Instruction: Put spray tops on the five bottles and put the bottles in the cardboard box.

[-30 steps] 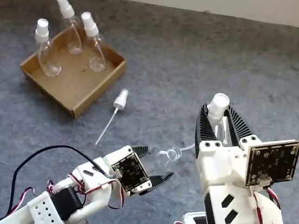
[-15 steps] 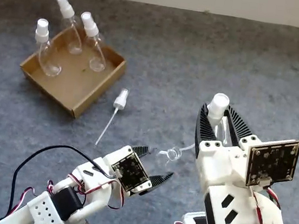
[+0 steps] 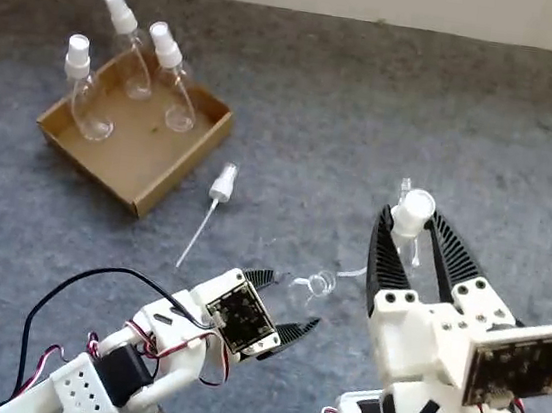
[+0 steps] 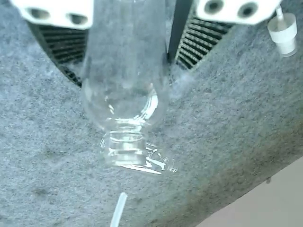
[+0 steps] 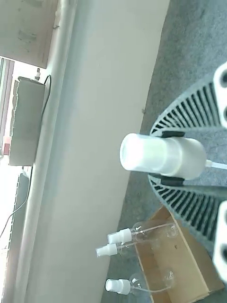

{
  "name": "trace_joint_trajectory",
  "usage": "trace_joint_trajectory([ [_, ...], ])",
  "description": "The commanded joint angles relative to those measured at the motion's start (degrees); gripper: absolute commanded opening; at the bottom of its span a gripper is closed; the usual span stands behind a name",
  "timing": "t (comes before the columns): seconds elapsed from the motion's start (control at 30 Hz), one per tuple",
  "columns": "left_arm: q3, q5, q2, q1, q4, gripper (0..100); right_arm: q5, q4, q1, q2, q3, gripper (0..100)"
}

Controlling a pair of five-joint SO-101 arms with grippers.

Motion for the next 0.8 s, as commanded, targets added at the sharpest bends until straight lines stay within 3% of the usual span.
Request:
trace_joint_trajectory([
  [0.0, 1.4, -0.4, -0.7, 0.5, -1.4, 8, 0.8, -1.5, 0.4, 0.0, -2.6, 0.4],
  [0.23, 1.4, -0.4, -0.7, 0.6, -1.4, 8, 0.7, -1.9, 0.2, -0.1, 3.2, 0.4],
  [0.43, 1.4, -0.4, -0.7, 0.5, -1.4, 8, -3.7, -1.9, -6.1, -0.1, 5.0, 0.4],
  [0.63, 1.4, -0.4, -0.7, 0.4, -1.4, 8, -3.6, -3.7, -6.5, -0.1, 4.5, 0.4],
  [0.77, 1.4, -0.4, -0.7, 0.4, -1.4, 8, 1.7, -3.9, -6.5, -0.1, 4.3, 0.4],
])
